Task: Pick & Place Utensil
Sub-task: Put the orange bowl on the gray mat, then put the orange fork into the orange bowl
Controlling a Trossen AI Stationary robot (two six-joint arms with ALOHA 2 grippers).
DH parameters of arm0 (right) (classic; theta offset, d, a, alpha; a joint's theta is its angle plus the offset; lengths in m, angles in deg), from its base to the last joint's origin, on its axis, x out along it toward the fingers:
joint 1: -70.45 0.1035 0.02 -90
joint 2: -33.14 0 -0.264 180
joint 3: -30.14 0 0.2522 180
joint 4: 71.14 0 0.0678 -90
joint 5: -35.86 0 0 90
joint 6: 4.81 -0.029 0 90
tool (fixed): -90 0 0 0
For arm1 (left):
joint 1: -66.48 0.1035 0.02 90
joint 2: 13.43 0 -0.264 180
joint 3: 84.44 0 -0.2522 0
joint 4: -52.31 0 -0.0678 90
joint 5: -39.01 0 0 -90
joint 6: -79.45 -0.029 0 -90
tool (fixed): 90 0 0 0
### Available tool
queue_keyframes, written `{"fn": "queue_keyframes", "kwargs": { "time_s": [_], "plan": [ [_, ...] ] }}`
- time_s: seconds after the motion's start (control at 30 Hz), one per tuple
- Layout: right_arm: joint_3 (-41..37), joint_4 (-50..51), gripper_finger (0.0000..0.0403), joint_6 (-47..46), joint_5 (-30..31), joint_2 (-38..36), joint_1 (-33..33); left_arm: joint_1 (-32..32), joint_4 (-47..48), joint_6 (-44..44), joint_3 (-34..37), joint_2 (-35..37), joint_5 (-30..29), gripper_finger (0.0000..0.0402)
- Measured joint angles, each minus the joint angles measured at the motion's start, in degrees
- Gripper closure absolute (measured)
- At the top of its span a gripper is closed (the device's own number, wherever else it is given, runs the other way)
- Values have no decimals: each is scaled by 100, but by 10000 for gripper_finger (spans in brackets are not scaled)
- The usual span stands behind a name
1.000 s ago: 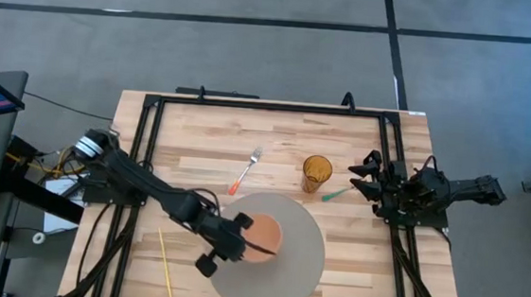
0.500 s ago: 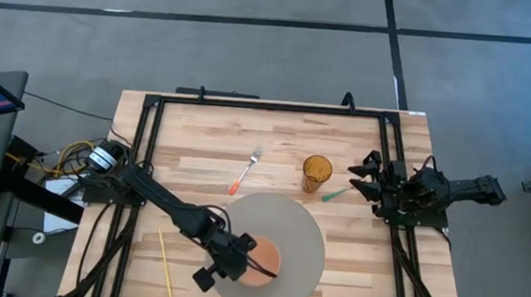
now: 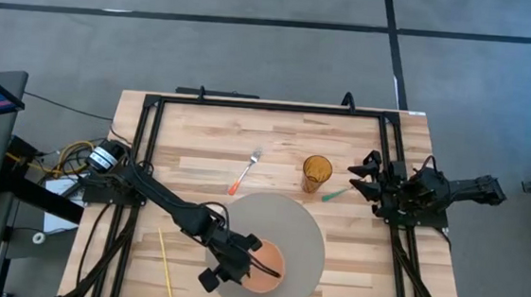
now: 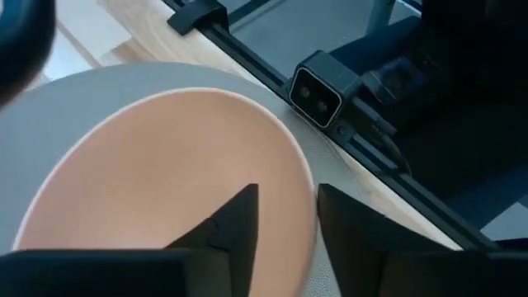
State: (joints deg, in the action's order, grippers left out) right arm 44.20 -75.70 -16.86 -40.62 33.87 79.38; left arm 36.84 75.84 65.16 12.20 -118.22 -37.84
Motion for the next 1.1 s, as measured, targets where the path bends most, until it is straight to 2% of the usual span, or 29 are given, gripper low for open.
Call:
{"fn": "queue_keyframes", "kwargs": {
  "time_s": [0.27,0.5,0.6,0.83,0.97,1.1],
  "plan": [
    [0,4,221,0,0,0,0,-2,83,221,2,138,-26,217],
    [0,2,221,0,0,0,0,-28,261,846,4,966,-154,209],
    [0,-9,221,-2,0,0,0,-33,503,1037,4,1496,-710,212],
    [0,-13,221,-2,0,0,0,59,1714,1326,42,2441,-3001,215],
    [0,-15,221,-2,0,0,0,348,1722,1887,560,2752,-3470,215],
    [0,-17,221,-2,0,0,0,797,1717,2841,1319,2968,-3951,215]
  ]
}}
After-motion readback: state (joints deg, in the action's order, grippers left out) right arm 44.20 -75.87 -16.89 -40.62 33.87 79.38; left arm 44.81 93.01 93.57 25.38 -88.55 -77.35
